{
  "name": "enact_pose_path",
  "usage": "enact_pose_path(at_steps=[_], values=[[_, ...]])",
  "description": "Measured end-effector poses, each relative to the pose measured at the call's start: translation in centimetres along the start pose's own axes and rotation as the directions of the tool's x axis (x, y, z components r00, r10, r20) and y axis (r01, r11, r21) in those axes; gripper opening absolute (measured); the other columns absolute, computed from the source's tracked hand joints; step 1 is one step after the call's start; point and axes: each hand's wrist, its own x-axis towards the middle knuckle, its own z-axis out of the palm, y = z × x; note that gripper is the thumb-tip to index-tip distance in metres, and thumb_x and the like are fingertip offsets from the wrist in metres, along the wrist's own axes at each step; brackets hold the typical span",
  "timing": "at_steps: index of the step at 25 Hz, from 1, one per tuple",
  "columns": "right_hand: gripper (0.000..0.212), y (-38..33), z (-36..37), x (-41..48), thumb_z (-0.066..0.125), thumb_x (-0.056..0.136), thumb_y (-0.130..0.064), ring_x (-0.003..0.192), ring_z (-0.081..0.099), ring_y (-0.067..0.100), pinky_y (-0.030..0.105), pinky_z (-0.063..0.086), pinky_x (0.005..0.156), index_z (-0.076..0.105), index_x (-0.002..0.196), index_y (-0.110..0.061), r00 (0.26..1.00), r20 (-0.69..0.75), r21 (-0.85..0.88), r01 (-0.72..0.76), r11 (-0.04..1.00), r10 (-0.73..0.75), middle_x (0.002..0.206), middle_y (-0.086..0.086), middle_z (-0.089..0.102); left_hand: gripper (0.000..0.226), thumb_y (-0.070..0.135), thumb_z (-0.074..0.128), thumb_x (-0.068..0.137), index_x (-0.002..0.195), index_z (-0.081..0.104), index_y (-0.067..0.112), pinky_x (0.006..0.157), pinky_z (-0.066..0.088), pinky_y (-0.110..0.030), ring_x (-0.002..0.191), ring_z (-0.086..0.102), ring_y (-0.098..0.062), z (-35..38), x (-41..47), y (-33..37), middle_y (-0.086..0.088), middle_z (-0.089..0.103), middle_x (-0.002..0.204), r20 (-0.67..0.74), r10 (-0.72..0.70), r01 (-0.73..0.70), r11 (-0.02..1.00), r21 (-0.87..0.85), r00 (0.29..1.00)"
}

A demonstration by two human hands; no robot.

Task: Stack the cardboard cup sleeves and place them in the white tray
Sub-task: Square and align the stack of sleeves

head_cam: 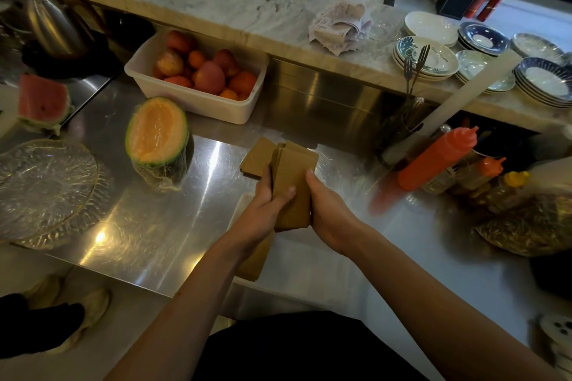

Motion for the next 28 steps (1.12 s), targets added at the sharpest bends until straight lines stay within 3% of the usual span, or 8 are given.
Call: enact_pose_path(at_steps=[3,8,12,17,23,28], values=[[0.044,-0.4,-0.1,0.2,0.037,0.102,-0.039,0.102,0.058,0.013,0.032,0.051,0.085,0.035,0.144,-0.025,1.000,-0.007,-0.111,0.029,0.993,-0.030,0.123,-0.003,0.054,0.070,0.042,0.051,0.095,0.153,0.013,0.031,0.078,0.049,-0.019,0.108,0.055,-0.006,-0.6,1.3,-0.3,0.003,0.044,0.145,0.015,-0.026,0.026,1.000,-0.010,1.000],[0.041,-1.0,0.3,1.9,0.040,0.101,-0.038,0.104,0.056,0.021,0.037,0.050,0.086,0.038,0.139,-0.023,0.995,-0.097,-0.157,-0.020,0.987,0.004,0.119,0.000,0.053,0.057,0.040,0.044,0.099,0.150,0.020,0.028,0.081,0.048,-0.029,0.107,0.053,-0.017,-1.1,2.8,0.9,0.003,0.047,0.131,0.031,-0.132,0.133,0.991,-0.018,0.991],[0.022,-2.1,1.1,4.4,0.040,0.102,-0.037,0.104,0.056,0.023,0.041,0.050,0.089,0.042,0.121,-0.026,0.990,-0.130,-0.110,-0.075,0.991,0.060,0.111,-0.001,0.056,0.052,0.036,0.043,0.100,0.148,0.027,0.023,0.100,0.045,-0.045,0.121,0.050,-0.027,-2.6,5.6,1.7,-0.004,0.047,0.140,0.011,-0.170,0.170,0.984,0.049,0.985],[0.040,-3.1,2.6,9.7,0.038,0.101,-0.039,0.113,0.053,0.029,0.047,0.046,0.098,0.039,0.135,-0.016,0.967,-0.220,-0.100,-0.151,0.983,0.127,0.124,0.008,0.052,0.048,0.033,0.038,0.102,0.147,0.028,0.019,0.098,0.043,-0.043,0.121,0.049,-0.029,-4.7,10.7,2.1,-0.010,0.045,0.143,-0.001,-0.239,0.238,0.966,0.104,0.971],[0.043,-3.4,3.9,15.8,0.034,0.102,-0.039,0.104,0.049,0.026,0.043,0.044,0.097,0.038,0.136,-0.014,0.930,-0.286,-0.029,-0.250,0.968,0.232,0.117,0.007,0.050,0.049,0.032,0.036,0.103,0.149,0.024,0.020,0.093,0.037,-0.035,0.113,0.045,-0.024,-6.1,16.4,1.0,-0.011,0.042,0.143,-0.060,-0.294,0.300,0.940,0.164,0.954],[0.043,-2.6,4.4,19.1,0.029,0.103,-0.041,0.101,0.048,0.022,0.038,0.045,0.093,0.040,0.135,-0.015,0.906,-0.338,-0.044,-0.284,0.958,0.253,0.122,0.008,0.052,0.050,0.034,0.040,0.100,0.147,0.031,0.020,0.106,0.037,-0.048,0.124,0.046,-0.031,-7.2,20.2,-0.7,-0.011,0.044,0.143,-0.065,-0.332,0.337,0.910,0.243,0.941]])
